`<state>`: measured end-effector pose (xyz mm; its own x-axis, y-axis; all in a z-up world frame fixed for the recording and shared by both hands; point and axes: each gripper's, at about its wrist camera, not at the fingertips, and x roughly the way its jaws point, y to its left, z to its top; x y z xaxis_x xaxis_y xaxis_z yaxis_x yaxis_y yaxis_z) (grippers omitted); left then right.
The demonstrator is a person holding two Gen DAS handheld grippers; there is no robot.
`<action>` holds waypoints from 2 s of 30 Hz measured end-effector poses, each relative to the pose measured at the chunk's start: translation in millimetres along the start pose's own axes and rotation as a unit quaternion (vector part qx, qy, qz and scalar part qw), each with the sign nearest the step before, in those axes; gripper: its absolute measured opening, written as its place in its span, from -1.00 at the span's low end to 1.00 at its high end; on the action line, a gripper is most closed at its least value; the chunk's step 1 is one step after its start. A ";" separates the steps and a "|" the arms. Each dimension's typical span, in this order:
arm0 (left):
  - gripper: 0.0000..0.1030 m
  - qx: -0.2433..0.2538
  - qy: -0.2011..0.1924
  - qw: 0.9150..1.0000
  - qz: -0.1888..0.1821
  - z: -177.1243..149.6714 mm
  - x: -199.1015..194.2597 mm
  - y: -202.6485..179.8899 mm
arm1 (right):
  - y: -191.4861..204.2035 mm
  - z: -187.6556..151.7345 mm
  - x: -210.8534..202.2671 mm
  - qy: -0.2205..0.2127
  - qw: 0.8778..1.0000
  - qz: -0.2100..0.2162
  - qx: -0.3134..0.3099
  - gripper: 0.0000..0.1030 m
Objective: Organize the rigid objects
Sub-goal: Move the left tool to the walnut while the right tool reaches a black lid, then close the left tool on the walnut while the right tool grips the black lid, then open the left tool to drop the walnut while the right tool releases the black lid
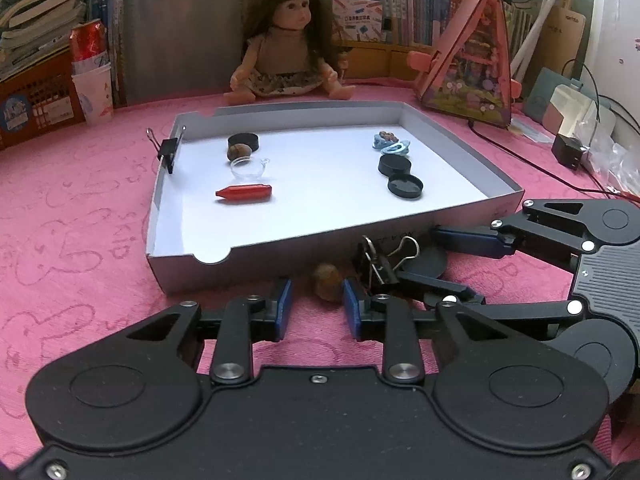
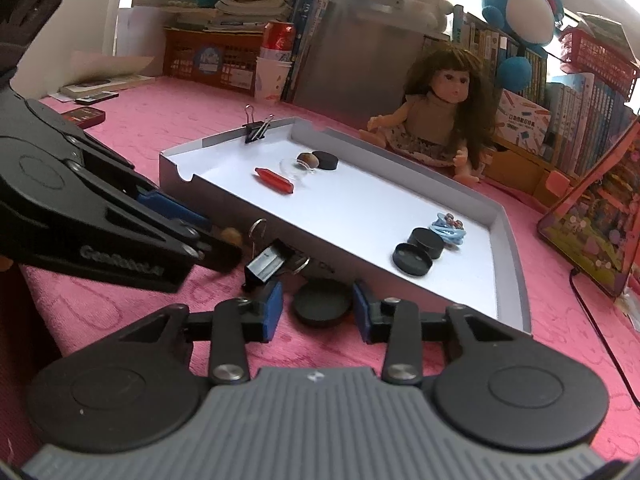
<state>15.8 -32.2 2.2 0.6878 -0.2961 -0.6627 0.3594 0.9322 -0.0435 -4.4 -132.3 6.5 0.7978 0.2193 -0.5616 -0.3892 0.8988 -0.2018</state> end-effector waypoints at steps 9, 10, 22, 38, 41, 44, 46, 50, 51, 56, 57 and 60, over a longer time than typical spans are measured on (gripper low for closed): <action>-0.53 -0.003 -0.005 1.000 -0.002 0.1 1.2 -1.3 | -14.5 -5.3 -8.3 0.007 0.999 0.001 0.036 -0.28; -0.53 -0.002 -0.006 1.000 -0.001 -0.1 0.9 -1.3 | -15.4 -5.9 -8.7 0.007 0.999 0.003 0.039 -0.28; -0.64 -0.008 -0.012 1.000 0.006 0.6 3.4 -5.3 | -18.7 -8.2 -6.3 0.015 0.997 0.021 0.066 -0.29; -0.65 -0.019 -0.059 0.998 -0.002 26.6 -33.4 3.3 | -46.6 19.0 -32.6 -0.016 0.995 -0.008 0.097 -0.29; -0.64 -0.017 -0.067 0.998 0.003 33.4 -34.1 4.9 | -52.9 23.1 -30.6 -0.017 0.994 -0.021 0.105 -0.29; -0.64 -0.023 -0.068 0.997 0.008 40.4 -29.4 7.7 | -60.9 25.7 -25.8 -0.012 0.992 -0.032 0.118 -0.29; -0.64 -0.027 -0.067 0.997 0.013 45.4 -24.9 10.3 | -67.1 27.2 -22.2 -0.009 0.991 -0.039 0.129 -0.29; -0.64 -0.031 -0.064 0.997 0.017 52.9 -15.8 15.4 | -76.9 29.4 -14.9 0.001 0.988 -0.052 0.146 -0.29; -0.64 -0.033 -0.063 0.997 0.018 53.9 -13.5 17.1 | -78.8 29.1 -13.9 0.003 0.987 -0.053 0.149 -0.29; -0.64 -0.053 -0.044 0.997 0.022 58.0 3.0 29.1 | -90.2 28.8 -1.0 0.026 0.983 -0.057 0.170 -0.29; -0.64 -0.056 -0.041 0.997 0.025 58.5 6.0 31.5 | -92.2 28.5 1.5 0.030 0.983 -0.056 0.174 -0.29; -0.64 -0.059 -0.035 0.997 0.035 59.4 14.1 36.0 | -98.8 27.8 9.5 0.038 0.980 -0.056 0.188 -0.29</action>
<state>75.9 -15.1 35.7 0.7532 -0.2388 -0.6129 0.2349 0.9680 -0.0885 54.4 -208.5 43.4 0.7844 0.0948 -0.6130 -0.0926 0.9951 0.0354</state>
